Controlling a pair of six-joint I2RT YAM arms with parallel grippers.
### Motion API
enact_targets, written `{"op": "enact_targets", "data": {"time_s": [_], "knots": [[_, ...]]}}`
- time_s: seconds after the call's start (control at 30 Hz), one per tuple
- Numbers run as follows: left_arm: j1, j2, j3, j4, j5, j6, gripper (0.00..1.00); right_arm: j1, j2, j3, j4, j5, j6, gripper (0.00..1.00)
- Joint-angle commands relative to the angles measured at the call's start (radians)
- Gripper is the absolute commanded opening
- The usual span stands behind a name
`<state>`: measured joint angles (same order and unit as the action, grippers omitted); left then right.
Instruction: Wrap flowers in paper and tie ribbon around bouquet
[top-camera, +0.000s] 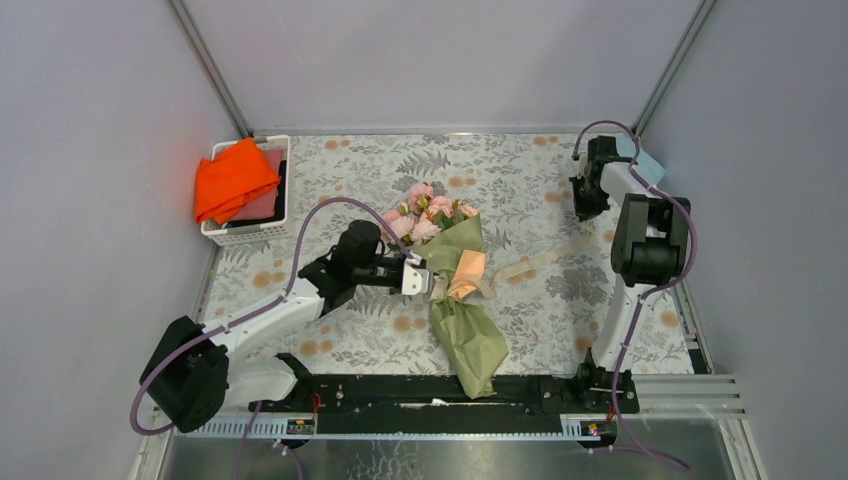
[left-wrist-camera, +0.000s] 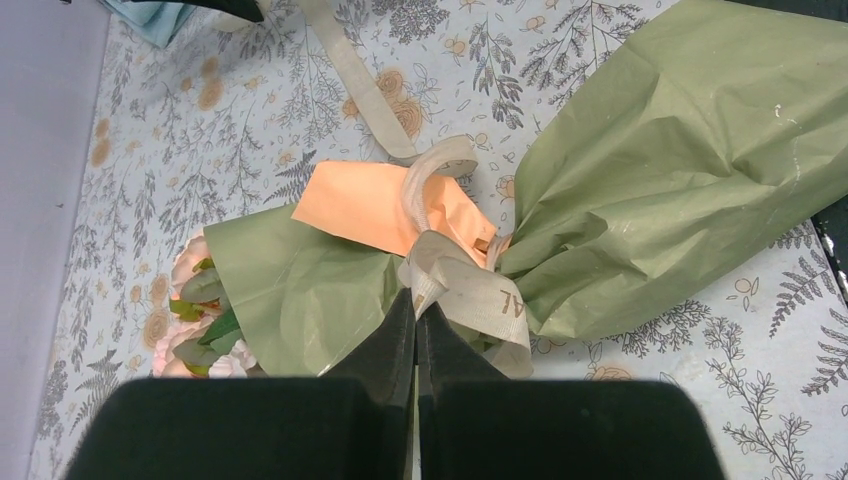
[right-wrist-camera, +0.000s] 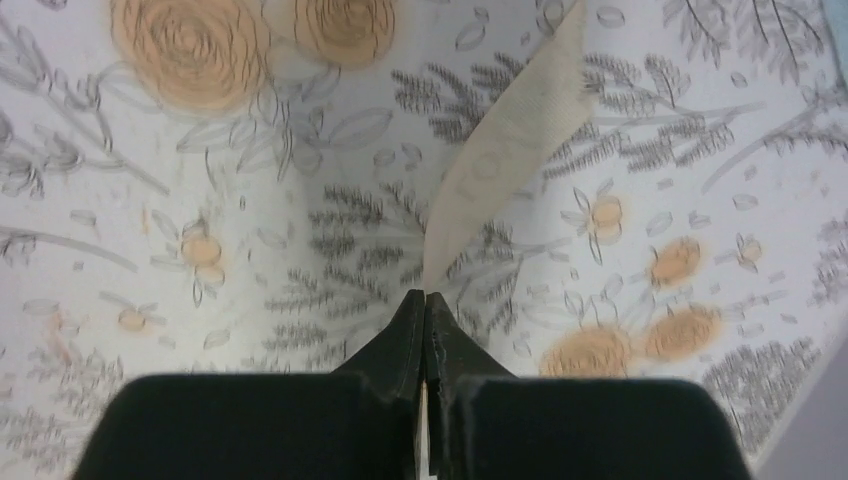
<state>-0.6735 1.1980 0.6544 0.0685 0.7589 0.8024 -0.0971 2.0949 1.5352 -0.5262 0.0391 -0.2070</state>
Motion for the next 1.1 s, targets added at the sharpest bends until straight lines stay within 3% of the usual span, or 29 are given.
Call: {"op": "enact_targets", "data": {"time_s": [0.0,0.07,0.17,0.27,0.33,0.5,0.67,0.87,0.9,1.0,1.07], "knots": [[-0.006,-0.024,-0.003,0.040,-0.003,0.041,0.00,0.022,-0.239,0.033,-0.108,0.012,0.019,0.00],[-0.006,-0.027,-0.002,0.041,-0.009,0.042,0.00,0.105,-0.398,0.001,-0.120,-0.028,-0.034,0.00],[-0.006,-0.038,-0.006,0.044,-0.016,0.050,0.00,0.360,-0.646,-0.044,-0.089,-0.139,-0.098,0.00],[-0.006,-0.057,-0.011,0.025,-0.013,0.079,0.00,0.531,-0.813,-0.045,0.049,-0.390,0.038,0.00],[-0.007,-0.069,-0.016,0.007,-0.013,0.097,0.00,0.634,-0.830,-0.059,0.252,-0.457,0.160,0.00],[-0.010,-0.110,-0.035,-0.043,-0.020,0.147,0.00,0.852,-0.621,0.063,0.439,-0.337,0.314,0.00],[-0.012,-0.157,-0.053,-0.058,-0.037,0.120,0.00,0.939,-0.337,0.349,0.355,-0.251,0.361,0.00],[-0.012,-0.175,-0.065,-0.058,-0.034,0.091,0.00,0.966,-0.143,0.494,0.332,-0.259,0.414,0.00],[-0.012,-0.177,-0.064,-0.058,-0.034,0.087,0.00,0.965,-0.123,0.503,0.308,-0.256,0.395,0.05],[-0.012,-0.185,-0.067,-0.050,-0.042,0.052,0.00,0.925,-0.085,0.546,0.153,-0.313,0.292,0.62],[-0.012,-0.192,-0.067,-0.034,-0.063,-0.005,0.00,0.841,-0.140,0.489,0.098,-0.412,0.253,0.97]]}}
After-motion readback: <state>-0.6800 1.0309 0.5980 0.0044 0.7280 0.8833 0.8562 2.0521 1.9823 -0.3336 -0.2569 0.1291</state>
